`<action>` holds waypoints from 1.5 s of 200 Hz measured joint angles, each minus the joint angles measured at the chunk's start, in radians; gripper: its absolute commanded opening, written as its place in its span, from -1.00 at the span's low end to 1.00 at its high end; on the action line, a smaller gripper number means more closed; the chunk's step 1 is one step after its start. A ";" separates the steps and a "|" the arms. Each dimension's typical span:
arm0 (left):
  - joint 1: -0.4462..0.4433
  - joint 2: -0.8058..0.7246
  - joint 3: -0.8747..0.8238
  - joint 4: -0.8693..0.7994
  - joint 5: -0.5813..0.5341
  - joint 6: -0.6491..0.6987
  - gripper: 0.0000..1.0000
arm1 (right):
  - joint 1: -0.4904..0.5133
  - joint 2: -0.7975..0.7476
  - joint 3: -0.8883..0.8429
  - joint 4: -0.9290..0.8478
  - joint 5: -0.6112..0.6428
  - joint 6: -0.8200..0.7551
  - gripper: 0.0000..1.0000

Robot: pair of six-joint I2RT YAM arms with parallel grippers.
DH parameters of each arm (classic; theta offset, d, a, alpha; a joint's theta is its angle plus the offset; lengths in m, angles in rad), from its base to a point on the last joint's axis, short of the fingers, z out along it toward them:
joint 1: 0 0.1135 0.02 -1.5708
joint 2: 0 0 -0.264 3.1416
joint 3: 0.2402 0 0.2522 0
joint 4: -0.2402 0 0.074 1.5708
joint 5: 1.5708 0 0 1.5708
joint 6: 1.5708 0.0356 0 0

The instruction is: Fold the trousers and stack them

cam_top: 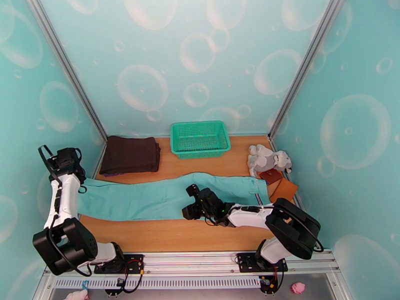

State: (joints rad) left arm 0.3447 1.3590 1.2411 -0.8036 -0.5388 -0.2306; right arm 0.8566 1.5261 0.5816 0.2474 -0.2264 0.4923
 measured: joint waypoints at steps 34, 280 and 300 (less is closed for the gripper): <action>-0.223 -0.104 -0.012 -0.033 0.111 -0.085 -1.00 | -0.058 -0.109 0.002 -0.055 0.029 0.013 0.10; -1.144 0.285 -0.130 0.229 0.185 -0.668 -0.34 | -0.405 -0.072 -0.087 0.082 -0.148 -0.014 0.09; -1.162 0.272 -0.124 0.270 0.198 -0.648 0.00 | -0.408 -0.074 -0.087 0.087 -0.148 -0.014 0.09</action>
State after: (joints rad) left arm -0.8177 1.6314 1.1175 -0.5339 -0.3408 -0.8783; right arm 0.4488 1.4525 0.4946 0.3344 -0.3740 0.4778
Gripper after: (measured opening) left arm 0.431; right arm 0.545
